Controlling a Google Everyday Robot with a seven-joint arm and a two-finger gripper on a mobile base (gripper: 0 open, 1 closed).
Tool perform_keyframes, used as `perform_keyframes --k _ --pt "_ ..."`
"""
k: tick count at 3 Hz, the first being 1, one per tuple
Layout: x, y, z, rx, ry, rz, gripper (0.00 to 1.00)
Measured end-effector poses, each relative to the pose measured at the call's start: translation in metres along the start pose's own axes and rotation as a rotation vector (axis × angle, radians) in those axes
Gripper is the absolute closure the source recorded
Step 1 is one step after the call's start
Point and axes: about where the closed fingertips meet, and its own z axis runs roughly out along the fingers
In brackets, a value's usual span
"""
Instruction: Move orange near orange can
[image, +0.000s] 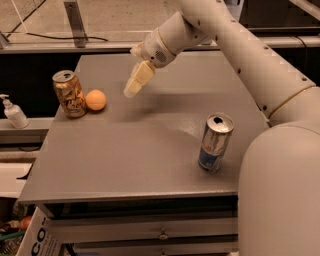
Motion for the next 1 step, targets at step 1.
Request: perform_keyframes --k 1 --pt "0.0 0.0 0.0001 0.0 0.0 0.0 0.0"
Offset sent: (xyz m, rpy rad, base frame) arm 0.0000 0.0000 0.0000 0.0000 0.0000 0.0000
